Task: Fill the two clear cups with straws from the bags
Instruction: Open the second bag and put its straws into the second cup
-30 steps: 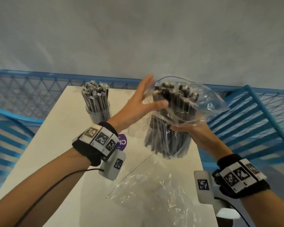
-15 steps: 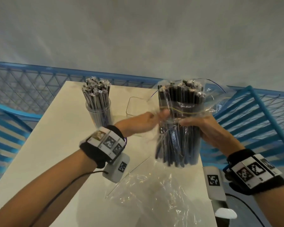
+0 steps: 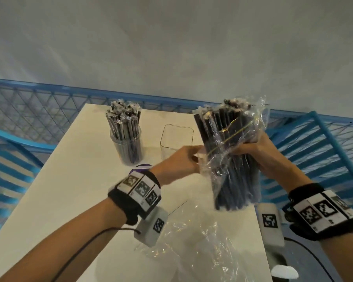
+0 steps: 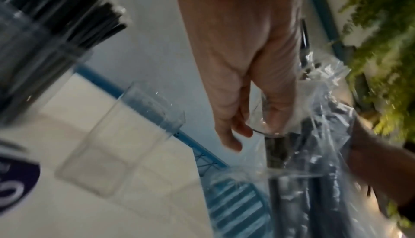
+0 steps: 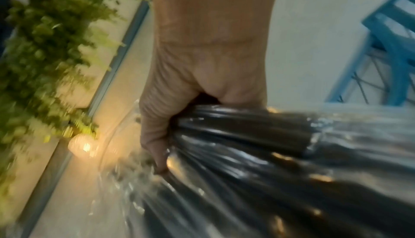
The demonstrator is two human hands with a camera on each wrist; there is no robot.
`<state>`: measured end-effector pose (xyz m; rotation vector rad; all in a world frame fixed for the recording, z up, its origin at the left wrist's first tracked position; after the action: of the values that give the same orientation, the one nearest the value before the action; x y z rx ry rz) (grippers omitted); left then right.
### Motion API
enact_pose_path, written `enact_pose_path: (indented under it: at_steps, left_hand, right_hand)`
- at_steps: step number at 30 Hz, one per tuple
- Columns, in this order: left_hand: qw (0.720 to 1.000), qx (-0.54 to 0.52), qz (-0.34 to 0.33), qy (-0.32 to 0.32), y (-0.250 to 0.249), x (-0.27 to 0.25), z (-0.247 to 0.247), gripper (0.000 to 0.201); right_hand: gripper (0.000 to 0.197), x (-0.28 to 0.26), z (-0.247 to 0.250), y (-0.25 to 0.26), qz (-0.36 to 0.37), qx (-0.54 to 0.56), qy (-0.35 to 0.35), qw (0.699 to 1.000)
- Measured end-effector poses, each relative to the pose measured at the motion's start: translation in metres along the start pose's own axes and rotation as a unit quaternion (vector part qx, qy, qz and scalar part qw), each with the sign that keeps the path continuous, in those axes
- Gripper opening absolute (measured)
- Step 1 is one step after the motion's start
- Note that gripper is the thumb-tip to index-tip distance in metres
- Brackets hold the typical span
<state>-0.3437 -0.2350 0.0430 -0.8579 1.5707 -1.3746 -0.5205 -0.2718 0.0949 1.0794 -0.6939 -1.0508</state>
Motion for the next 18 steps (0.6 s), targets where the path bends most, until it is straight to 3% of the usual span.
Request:
enact_pose_path:
  at_steps: [3, 6, 8, 9, 11, 13, 15, 17, 18]
  left_hand:
    - [0.985, -0.154, 0.027, 0.076, 0.002, -0.001, -0.011, 0.053]
    - [0.945, -0.300, 0.046, 0.121, -0.001, 0.003, -0.015, 0.049]
    - [0.927, -0.339, 0.045, 0.151, 0.001, 0.008, -0.021, 0.070]
    - [0.931, -0.330, 0.040, 0.148, 0.001, 0.012, -0.025, 0.071]
    - [0.943, -0.317, 0.028, 0.097, 0.001, 0.020, -0.033, 0.061]
    - [0.935, -0.354, 0.013, 0.026, 0.005, 0.028, -0.036, 0.055]
    - [0.922, -0.387, -0.001, -0.006, 0.011, 0.035, -0.036, 0.051]
    - [0.900, -0.432, 0.022, -0.058, 0.017, 0.044, -0.030, 0.060]
    - [0.877, -0.469, 0.045, -0.092, 0.019, 0.049, -0.027, 0.063]
  right_hand:
    - [0.050, -0.001, 0.001, -0.003, -0.030, -0.030, 0.041, 0.998]
    - [0.079, 0.005, 0.005, -0.006, -0.069, -0.061, 0.075, 0.993]
    - [0.087, 0.012, 0.005, -0.004, -0.060, -0.093, 0.082, 0.990]
    - [0.089, 0.016, 0.002, -0.002, -0.048, -0.121, 0.090, 0.987]
    - [0.077, 0.022, -0.007, 0.010, -0.023, -0.170, 0.110, 0.979]
    - [0.056, 0.031, -0.013, 0.021, 0.001, -0.218, 0.142, 0.966]
    - [0.044, 0.041, -0.018, 0.029, -0.022, -0.251, 0.193, 0.948]
    - [0.048, 0.051, -0.024, 0.037, -0.051, -0.298, 0.250, 0.920]
    - [0.059, 0.058, -0.027, 0.037, -0.059, -0.338, 0.269, 0.900]
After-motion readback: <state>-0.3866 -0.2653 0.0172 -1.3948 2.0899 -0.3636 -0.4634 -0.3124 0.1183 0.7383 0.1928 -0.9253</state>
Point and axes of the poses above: each hand's wrist, its own x-axis towards the middle knuckle, its own z-axis out of the back of the hand, y = z × x, the point moved 4 cm from there along x, towards the middle knuckle, and after that the axes turned 8 degrees about -x, right-handed, at the moved point
